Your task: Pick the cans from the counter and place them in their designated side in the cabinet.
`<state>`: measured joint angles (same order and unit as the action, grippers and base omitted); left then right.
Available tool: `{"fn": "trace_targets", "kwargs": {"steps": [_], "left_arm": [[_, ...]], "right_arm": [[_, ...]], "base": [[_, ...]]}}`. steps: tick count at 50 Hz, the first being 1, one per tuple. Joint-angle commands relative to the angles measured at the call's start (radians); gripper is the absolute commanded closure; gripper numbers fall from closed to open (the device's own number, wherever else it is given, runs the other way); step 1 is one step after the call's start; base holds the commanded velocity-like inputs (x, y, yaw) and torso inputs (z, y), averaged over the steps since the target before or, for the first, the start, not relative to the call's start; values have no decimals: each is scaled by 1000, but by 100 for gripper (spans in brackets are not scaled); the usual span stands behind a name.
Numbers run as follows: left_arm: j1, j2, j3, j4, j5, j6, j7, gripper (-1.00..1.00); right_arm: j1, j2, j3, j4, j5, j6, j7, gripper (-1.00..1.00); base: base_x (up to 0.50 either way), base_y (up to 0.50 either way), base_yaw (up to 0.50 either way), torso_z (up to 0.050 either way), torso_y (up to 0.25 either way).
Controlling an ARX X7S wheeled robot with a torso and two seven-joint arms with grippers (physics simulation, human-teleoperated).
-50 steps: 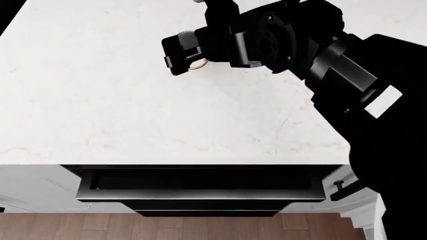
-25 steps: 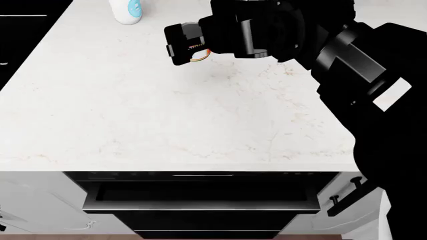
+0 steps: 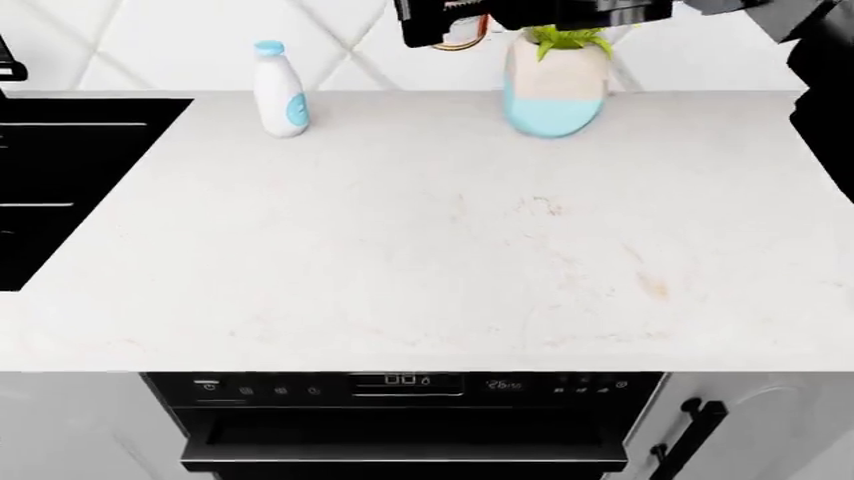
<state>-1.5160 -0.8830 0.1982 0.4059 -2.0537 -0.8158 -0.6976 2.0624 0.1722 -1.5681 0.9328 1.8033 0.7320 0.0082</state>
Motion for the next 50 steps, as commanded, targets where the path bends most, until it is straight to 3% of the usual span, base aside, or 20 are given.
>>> {"fn": "trace_targets", "kwargs": {"steps": [1,12,21,23,27,30,32,36,50], "left_arm": [[47,11,-14,-2,35,17,35,-100],[41,32,0,-26,59,13,63,-100],[49,54,8,-42,88,17,91,-100],[56,60,7,-46,98,20,101,-100],[59,72,11,-55,110,23,116,-100],[58,76,11,-57,113,25,123,-100],[58,77,11,-59,113,26,125,-100],[52,79,14,-62,113,24,126,-100],[27,83,23,-68,108,18,125,-100]], "right_arm": [[93,193,75,-240,23,39,130,100],[174,327,120,-351,47,63,193,100],[289,278,112,-162,-47,113,104,100],[293,231,243,-73,-211,191,56,100],[294,62,797,118,-811,380,-193,100],[294,-51,1247,131,-1261,455,-435,100],[294,-94,1438,113,-1561,463,-521,100],[294,-108,1516,61,-2124,485,-563,100],[294,-85,1539,0,-2044,530,-379,100]], "base": [[-13,0,0,0,250],[0,0,0,0,250],[0,0,0,0,250],[0,0,0,0,250],[0,0,1,0,250],[0,0,1,0,239],[0,0,0,0,250],[0,0,0,0,250],[0,0,0,2,250]]}}
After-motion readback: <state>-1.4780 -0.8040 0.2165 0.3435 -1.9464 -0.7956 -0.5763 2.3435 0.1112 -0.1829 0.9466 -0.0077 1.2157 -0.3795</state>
